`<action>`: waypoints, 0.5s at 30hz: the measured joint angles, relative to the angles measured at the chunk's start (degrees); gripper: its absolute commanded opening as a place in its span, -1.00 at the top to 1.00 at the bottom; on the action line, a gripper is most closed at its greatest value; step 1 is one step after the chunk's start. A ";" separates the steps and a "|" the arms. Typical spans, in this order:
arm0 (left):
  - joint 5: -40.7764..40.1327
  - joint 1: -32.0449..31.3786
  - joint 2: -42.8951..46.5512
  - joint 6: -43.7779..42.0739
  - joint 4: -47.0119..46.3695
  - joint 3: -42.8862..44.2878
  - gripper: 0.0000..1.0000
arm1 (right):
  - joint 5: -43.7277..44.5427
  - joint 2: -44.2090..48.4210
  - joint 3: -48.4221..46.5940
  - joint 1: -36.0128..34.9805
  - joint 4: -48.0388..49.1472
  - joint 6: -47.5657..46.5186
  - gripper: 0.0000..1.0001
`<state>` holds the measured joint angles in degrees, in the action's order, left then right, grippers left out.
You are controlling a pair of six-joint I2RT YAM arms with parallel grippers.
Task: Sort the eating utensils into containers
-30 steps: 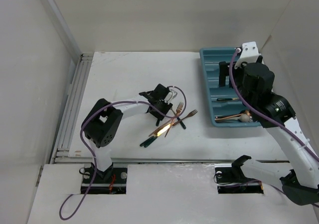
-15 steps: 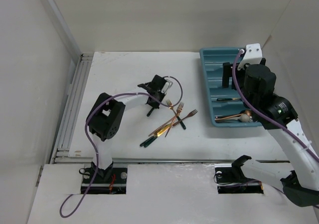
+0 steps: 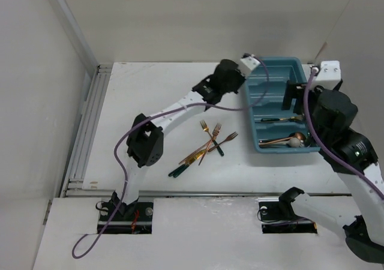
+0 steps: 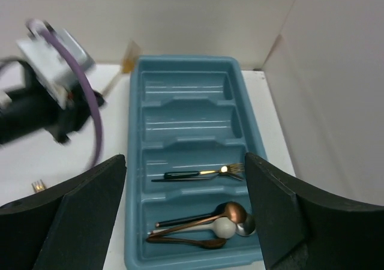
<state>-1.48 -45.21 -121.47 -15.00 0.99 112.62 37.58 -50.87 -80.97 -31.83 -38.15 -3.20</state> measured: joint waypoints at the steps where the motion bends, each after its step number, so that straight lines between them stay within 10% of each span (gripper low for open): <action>1: 1.73 -1.75 -0.98 -0.37 -2.38 0.50 1.00 | 0.81 0.98 -0.39 0.00 -0.83 -0.04 -0.66; 12: 10.47 -10.95 -23.56 -0.39 -13.51 12.96 0.94 | 7.69 7.19 -6.38 0.00 -10.62 -0.48 -0.66; 14: 10.45 -10.95 -25.53 -0.42 -13.44 13.53 0.60 | 8.76 7.39 -6.43 0.00 -11.61 -1.25 -0.68; 15: 10.36 -10.93 -25.92 -0.50 -13.29 13.53 0.05 | 9.14 7.37 -6.45 0.02 -11.98 -1.70 -0.71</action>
<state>8.88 -56.14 -147.39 -15.51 -12.29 126.15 46.72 -43.51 -87.42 -31.81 -50.13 -4.91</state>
